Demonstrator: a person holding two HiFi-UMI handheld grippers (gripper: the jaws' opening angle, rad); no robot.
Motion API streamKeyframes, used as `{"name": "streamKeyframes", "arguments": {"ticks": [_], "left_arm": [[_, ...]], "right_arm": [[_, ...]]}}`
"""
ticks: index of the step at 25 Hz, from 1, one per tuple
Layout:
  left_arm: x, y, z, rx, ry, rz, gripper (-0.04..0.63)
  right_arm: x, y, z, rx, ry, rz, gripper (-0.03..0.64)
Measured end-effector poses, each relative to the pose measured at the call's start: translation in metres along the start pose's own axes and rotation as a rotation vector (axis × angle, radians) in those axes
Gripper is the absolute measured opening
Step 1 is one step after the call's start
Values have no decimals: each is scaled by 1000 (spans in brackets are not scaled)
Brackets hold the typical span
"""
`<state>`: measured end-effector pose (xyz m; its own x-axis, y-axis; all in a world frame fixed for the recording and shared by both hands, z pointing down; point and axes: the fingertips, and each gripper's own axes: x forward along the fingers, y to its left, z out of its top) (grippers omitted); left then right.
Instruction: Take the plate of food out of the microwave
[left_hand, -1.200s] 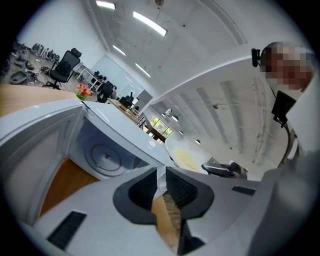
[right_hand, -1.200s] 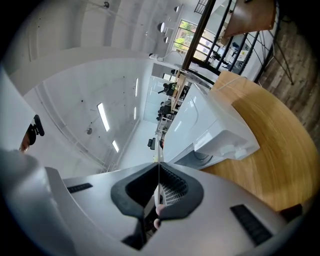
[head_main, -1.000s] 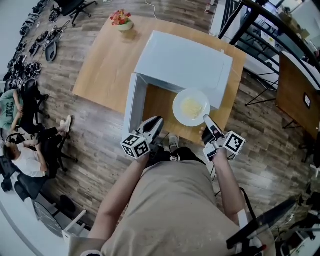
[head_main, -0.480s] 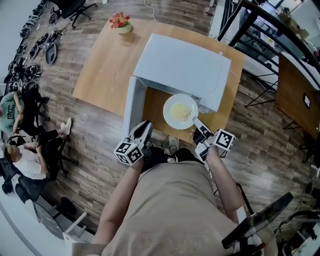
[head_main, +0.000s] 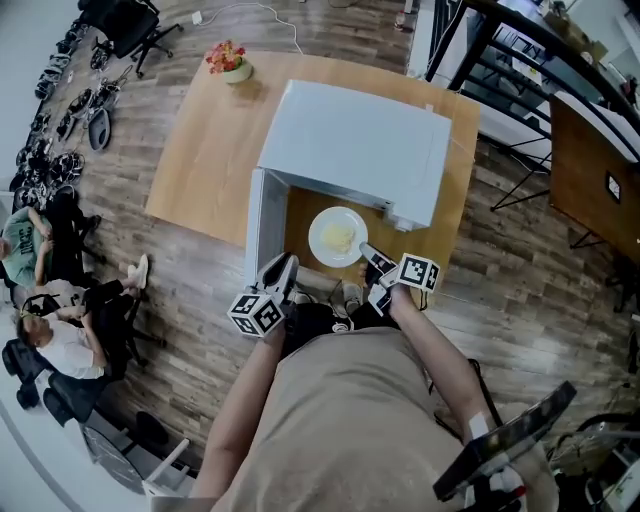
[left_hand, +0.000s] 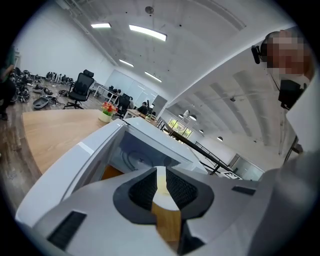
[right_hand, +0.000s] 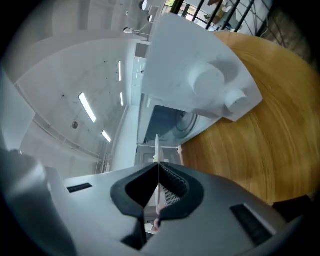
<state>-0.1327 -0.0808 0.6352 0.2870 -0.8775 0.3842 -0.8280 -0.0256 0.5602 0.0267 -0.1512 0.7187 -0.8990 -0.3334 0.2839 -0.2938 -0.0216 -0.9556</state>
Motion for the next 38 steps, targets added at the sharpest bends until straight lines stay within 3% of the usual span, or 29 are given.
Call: {"name": "streamKeyframes", "arguments": {"ticks": [12,17,21,22,25,26,28,33,38], "left_arm": [[-8,34,0,-39,4,70,38],[-8,36,-3,-45,12,70,38],[-6,38,-2,-44,14,70,38],[-6,38,-3,-45,15,69,38],[-7,42,-1,-48,13,68,38],[-8,44,1,-50,10,70,38],[-11,48,3,-52,4,76,38],[-17,53,9,-55,-10,84,38],[-19,45,9,-59,-12,67,38]], "right_arm": [[60,-127,-12,127,-10,-229,14],[64,-147,-18,70,22,-325,14],[71,-154,-18,-49,75,-418,20],[74,-153,-19,-75,90,-424,65],[88,-145,-27,-59,117,-383,372],[91,-143,-29,-42,115,-372,447],[92,-140,-32,-5,98,-368,522],[79,-135,-25,102,36,-373,546],[51,-87,-18,6,68,-277,543]]}}
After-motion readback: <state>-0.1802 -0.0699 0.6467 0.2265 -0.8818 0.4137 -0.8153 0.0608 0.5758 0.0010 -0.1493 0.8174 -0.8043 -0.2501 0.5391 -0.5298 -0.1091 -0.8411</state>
